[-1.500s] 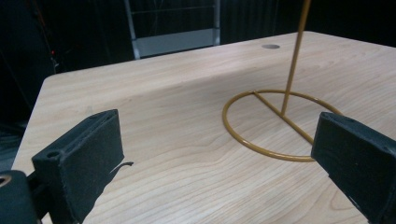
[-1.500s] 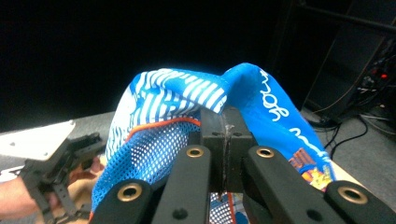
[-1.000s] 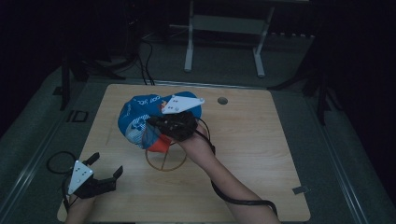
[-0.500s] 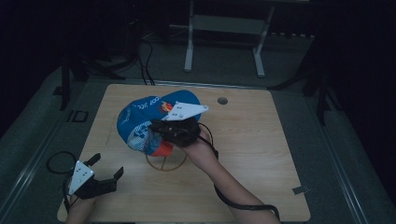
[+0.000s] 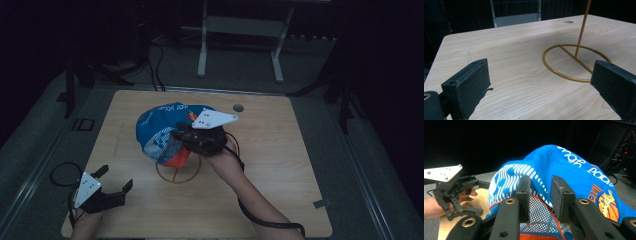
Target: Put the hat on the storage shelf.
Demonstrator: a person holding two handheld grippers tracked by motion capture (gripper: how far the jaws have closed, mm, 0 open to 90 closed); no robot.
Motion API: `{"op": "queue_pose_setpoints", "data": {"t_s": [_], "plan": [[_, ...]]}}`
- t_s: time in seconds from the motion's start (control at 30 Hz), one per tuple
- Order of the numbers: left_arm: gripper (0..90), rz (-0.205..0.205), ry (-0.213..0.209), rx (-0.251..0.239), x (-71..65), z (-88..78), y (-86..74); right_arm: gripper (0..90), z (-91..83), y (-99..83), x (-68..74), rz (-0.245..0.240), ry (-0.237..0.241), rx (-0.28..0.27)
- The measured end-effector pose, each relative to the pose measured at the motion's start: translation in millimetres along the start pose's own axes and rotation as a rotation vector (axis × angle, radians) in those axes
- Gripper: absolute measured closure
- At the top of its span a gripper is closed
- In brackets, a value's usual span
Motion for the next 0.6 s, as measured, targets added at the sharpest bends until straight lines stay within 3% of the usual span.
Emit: {"op": "queue_pose_setpoints", "data": {"t_s": [0.6], "plan": [[2.8, -0.006, 0.002, 0.004, 0.9, 1.6, -1.7, 60.9, -9.5, -21.3, -16.1, 0.062, 0.003, 0.009]]}}
Point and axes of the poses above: each handheld gripper's, and its own axes: z roughly forward along the jaws, y roughly out of its top, x roughly to its left, the point moved 10 cm from there along z, roughly forward along the jaws, and after that the axes turned 14 degrees about x, right-handed, at the moved point
